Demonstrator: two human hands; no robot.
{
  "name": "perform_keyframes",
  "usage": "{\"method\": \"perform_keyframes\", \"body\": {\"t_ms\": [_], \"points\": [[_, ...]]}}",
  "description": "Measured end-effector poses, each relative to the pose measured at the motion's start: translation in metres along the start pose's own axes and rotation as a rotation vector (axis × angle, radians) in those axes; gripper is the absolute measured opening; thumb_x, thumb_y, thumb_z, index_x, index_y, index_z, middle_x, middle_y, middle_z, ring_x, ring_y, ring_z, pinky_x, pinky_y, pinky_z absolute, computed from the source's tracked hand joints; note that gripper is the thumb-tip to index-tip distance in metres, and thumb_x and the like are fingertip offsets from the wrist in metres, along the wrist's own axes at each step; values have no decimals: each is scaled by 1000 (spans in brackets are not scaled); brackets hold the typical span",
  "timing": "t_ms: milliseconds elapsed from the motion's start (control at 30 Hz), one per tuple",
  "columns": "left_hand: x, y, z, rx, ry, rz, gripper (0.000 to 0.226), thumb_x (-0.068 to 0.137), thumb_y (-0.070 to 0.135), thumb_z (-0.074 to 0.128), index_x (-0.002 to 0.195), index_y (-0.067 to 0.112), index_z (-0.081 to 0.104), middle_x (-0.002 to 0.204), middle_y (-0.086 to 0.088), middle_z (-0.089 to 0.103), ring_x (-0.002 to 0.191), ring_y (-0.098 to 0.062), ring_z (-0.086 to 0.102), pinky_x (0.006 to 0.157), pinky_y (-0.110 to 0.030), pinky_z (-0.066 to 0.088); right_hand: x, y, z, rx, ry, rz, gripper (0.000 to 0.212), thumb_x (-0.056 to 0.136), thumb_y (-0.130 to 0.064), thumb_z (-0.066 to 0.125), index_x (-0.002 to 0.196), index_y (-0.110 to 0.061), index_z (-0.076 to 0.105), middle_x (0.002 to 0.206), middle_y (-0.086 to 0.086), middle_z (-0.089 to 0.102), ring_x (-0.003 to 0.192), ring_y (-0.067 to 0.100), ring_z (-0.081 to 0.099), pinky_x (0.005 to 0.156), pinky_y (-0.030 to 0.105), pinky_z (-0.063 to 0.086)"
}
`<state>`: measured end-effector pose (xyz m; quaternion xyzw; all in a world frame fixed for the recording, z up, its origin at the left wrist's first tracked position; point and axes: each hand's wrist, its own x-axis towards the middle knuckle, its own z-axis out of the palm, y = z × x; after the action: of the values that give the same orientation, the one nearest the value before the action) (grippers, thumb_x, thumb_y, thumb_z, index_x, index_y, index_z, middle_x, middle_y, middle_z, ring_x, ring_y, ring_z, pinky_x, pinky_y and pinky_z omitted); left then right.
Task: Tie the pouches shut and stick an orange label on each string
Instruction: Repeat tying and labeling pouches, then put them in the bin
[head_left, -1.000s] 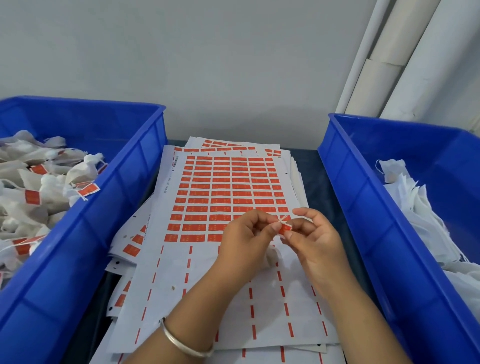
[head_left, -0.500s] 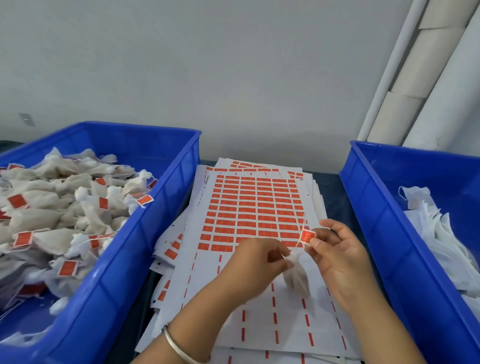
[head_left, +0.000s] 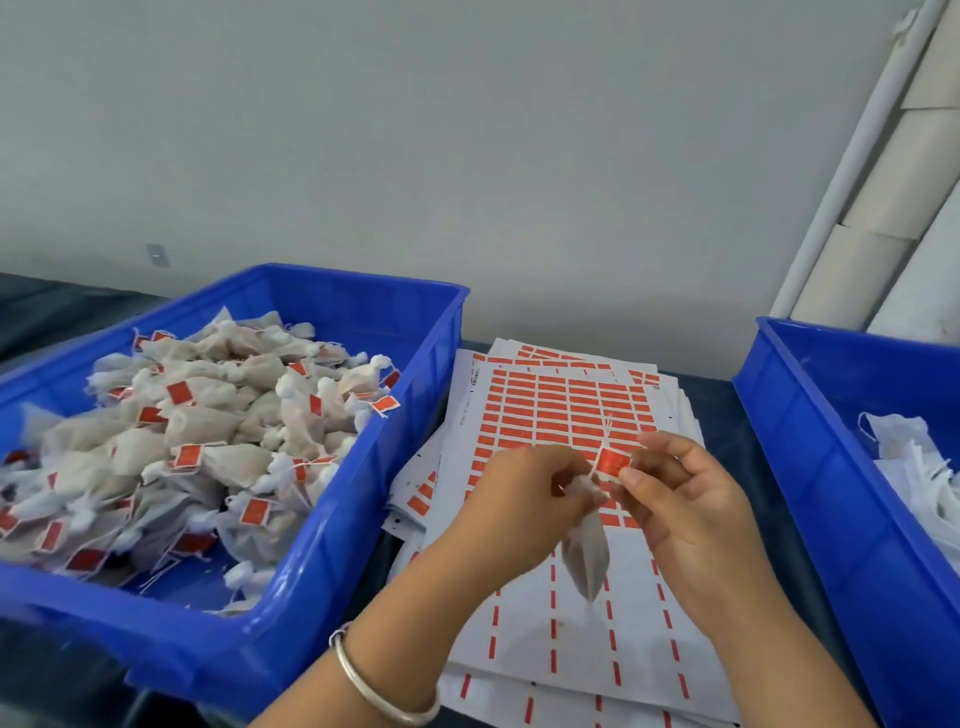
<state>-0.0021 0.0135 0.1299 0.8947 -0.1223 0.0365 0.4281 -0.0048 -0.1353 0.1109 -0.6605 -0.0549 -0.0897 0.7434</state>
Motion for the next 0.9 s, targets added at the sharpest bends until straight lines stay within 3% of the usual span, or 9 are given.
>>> {"method": "perform_keyframes", "body": {"t_ms": [167, 300, 367, 467, 633, 733, 833, 900], "points": [[-8, 14, -61, 44, 204, 6, 11, 87, 26, 62, 96, 31, 63, 78, 14, 61, 70, -5, 60, 61, -12, 49, -4, 1, 11, -63, 24, 36, 35, 60, -34, 68, 95, -31, 66, 89, -13, 73, 84, 8, 71, 65, 21, 57], [-20, 10, -124, 88, 553, 21, 17, 84, 18, 61, 76, 32, 63, 67, 15, 64, 60, 6, 58, 48, -5, 39, -10, 8, 15, -89, 6, 103, 40, 59, -36, 67, 98, -29, 66, 89, -13, 73, 84, 9, 72, 73, 28, 58], [-20, 0, -148, 160, 615, -38, 16, 83, 18, 58, 72, 27, 63, 61, 13, 63, 57, 4, 57, 46, -6, 38, -12, 14, 15, -89, 7, 132, 28, 70, -29, 67, 98, -27, 65, 88, -11, 74, 83, 11, 72, 74, 29, 57], [-9, -28, -166, 381, 536, -216, 16, 83, 15, 54, 69, 22, 59, 65, 9, 64, 64, -4, 58, 50, -18, 38, -16, 20, 15, -95, -8, 185, 22, 83, -10, 64, 98, -25, 66, 86, -6, 75, 80, 14, 72, 68, 24, 58], [8, -66, -159, 574, 210, -510, 12, 87, 18, 59, 90, 8, 65, 82, -5, 66, 74, -17, 60, 58, -23, 44, -23, 23, 12, -144, -17, 248, 22, 87, -6, 61, 100, -23, 66, 85, -2, 75, 78, 17, 72, 69, 23, 58], [10, -68, -151, 506, 97, -501, 25, 86, 18, 63, 109, 11, 62, 96, -1, 62, 83, -16, 58, 72, -24, 46, -27, 22, 7, -159, -7, 281, 21, 89, -4, 59, 100, -20, 67, 85, 0, 75, 77, 19, 73, 71, 27, 57], [8, -54, -151, 499, 172, -401, 34, 87, 25, 64, 119, 16, 57, 116, -1, 61, 97, -16, 56, 83, -26, 44, -32, 15, 0, -178, 8, 301, 18, 90, -5, 59, 99, -19, 67, 83, 0, 75, 76, 19, 72, 76, 32, 57], [2, -38, -147, 475, 251, -314, 30, 86, 27, 64, 115, 20, 59, 116, 4, 61, 96, -13, 54, 80, -25, 40, -36, 6, -6, -196, 13, 296, 17, 90, -5, 59, 98, -17, 68, 83, 0, 75, 76, 19, 72, 76, 31, 57]]}}
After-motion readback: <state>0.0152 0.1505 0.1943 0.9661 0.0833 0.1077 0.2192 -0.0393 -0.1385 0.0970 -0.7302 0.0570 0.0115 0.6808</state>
